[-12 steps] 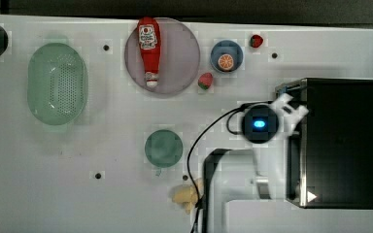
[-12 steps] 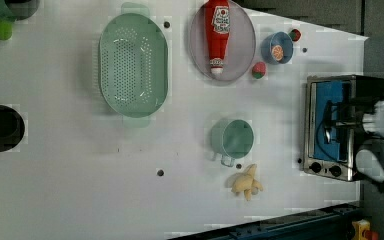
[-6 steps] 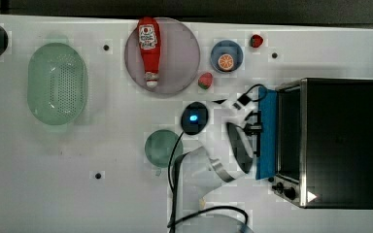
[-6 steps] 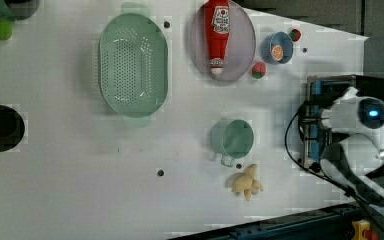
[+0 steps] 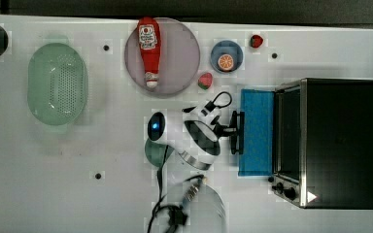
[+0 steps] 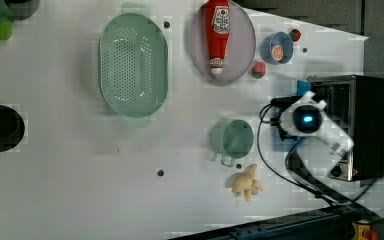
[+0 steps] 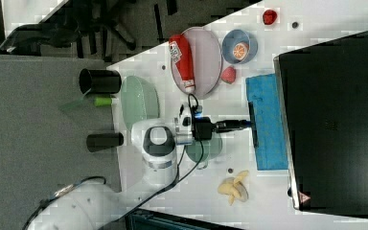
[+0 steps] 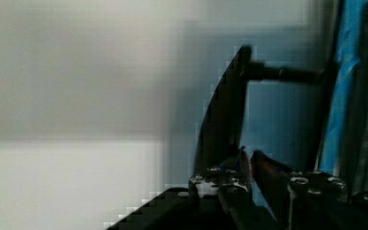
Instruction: Flap open oven.
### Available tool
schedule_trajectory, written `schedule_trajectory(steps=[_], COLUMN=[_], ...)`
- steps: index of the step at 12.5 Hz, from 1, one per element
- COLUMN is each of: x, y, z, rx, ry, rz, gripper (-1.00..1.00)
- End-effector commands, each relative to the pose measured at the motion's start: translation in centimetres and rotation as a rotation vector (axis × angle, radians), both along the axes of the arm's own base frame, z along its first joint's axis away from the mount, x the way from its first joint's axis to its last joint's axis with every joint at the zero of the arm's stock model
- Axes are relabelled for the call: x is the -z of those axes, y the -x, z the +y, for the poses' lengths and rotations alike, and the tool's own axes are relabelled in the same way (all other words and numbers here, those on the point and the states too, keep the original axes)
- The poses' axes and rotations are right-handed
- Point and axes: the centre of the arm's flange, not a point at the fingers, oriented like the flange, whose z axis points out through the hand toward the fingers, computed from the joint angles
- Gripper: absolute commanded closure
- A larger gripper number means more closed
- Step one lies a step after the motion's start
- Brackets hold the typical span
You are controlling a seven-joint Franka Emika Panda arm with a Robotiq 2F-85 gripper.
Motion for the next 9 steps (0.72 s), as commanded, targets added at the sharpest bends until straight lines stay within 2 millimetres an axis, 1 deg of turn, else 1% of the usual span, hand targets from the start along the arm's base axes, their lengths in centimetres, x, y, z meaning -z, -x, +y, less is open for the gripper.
schedule_trajectory(steps=[1, 3, 4, 5, 6, 9], x=[0.3, -0.3, -1.4, -3.0, -5.1, -12.1], y=[-0.1, -0.6, -1.2, -1.8, -2.6, -4.2], z=[1.2, 1.5, 1.5, 1.4, 1.3, 1.2], rx=[0.070, 0.068, 0.073, 0.097, 0.147, 0.404], ry=[0.008, -0.021, -0.040, -0.062, -0.097, -0.243], rz=[-0.071, -0.097, -0.126, -0.163, -0.211, -0.353], gripper=[0.65, 0.65, 0.65, 0.65, 0.65, 0.65])
